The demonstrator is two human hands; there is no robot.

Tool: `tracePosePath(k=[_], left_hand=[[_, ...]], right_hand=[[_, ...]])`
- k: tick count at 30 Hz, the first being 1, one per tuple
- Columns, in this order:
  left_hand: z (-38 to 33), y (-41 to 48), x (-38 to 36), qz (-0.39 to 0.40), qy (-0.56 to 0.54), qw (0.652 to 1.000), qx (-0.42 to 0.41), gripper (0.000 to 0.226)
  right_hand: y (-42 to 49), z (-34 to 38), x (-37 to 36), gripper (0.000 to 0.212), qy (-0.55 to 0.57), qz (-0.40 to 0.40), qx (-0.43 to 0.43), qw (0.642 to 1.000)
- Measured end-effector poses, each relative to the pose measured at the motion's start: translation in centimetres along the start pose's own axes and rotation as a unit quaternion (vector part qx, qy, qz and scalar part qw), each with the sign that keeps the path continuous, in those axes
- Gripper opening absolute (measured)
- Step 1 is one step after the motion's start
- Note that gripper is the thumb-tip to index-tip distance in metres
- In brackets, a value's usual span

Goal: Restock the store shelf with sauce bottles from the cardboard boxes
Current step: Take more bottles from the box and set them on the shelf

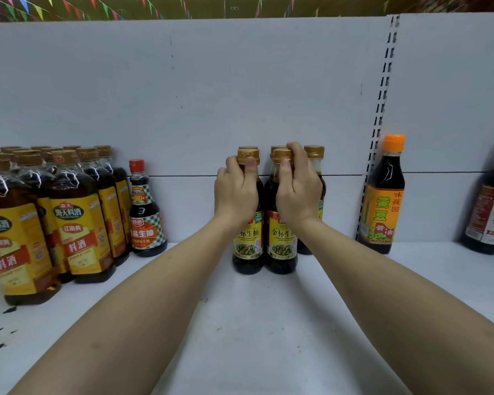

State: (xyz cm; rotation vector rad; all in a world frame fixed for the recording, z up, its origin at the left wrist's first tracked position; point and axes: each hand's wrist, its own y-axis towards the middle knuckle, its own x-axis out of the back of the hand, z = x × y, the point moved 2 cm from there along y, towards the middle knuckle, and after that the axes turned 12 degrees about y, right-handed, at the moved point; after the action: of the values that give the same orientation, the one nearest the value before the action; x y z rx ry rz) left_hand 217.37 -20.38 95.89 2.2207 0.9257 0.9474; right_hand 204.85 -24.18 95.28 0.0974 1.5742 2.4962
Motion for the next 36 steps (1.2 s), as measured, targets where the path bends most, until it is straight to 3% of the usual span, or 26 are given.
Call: tracePosePath(k=[3,9,17,20,24,30,36], left_hand=[[-0.1,0.0,0.4,0.027,0.039,0.999,0.002,0.062],[-0.2,0.2,1.2,0.064,0.085,0.994,0.001,0.049],[1.0,-1.4,4.2,0.051,0.138,0.989,-0.012,0.069],[0.8,-3.2,6.3,0.051,0.220,0.972,-0.072,0.072],[-0.4,-6.4,8.7,0.096,0.322,0.938,-0.084,0.073],[-2.4,-14.1,14.3,0.101,0.393,0.913,-0.035,0.075],[-1.0,-21.8,22.5,0.113,0.459,0.881,0.027,0.074]], right_hand=[[0.0,0.4,0.1,0.034,-0.021,0.002,-0.010,1.000],[-0.3,1.1,1.4,0.053,-0.084,0.056,-0.061,0.993],[-1.0,3.6,5.6,0.064,-0.188,0.099,-0.130,0.969],[-1.9,5.1,7.3,0.065,-0.243,0.145,-0.152,0.947],[-3.5,7.2,9.3,0.071,-0.283,0.230,-0.177,0.914],[-6.9,10.7,11.2,0.080,-0.292,0.351,-0.133,0.879],[-12.0,16.4,7.7,0.082,-0.249,0.433,-0.052,0.865]])
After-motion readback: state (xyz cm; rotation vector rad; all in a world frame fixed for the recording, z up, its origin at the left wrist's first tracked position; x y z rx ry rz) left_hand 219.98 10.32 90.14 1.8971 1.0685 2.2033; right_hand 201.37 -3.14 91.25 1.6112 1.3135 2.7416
